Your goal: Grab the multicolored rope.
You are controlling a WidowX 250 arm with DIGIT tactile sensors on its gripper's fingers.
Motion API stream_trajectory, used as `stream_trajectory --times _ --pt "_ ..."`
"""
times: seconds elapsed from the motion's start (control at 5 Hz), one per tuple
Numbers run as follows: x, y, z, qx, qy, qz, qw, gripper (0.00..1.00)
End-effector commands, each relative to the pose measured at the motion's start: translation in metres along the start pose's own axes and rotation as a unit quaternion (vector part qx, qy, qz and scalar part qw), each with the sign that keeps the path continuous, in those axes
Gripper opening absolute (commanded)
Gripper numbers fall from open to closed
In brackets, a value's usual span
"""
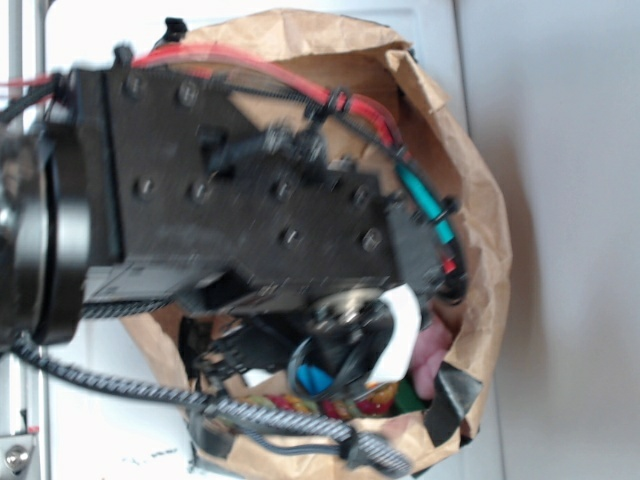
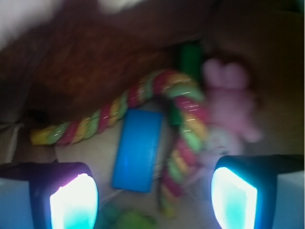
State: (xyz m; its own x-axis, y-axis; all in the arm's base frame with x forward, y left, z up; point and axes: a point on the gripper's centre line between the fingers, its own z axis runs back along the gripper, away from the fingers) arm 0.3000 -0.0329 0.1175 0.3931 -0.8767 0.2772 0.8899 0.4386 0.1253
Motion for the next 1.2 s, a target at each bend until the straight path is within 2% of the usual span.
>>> stream_trajectory --times 0.0,0.2,0.6,1.0 --pt "0.012 0.016 -0.012 0.024 0.009 -0.037 0.999 1.0" --pt "0.016 0.02 -0.024 0.023 0.01 -0.044 0.999 1.0" --pt "0.026 0.001 -0.035 0.007 -0.002 -0.052 0.999 1.0" --pt "0.031 -0.003 -0.032 0.011 -0.037 -0.045 0.998 1.0"
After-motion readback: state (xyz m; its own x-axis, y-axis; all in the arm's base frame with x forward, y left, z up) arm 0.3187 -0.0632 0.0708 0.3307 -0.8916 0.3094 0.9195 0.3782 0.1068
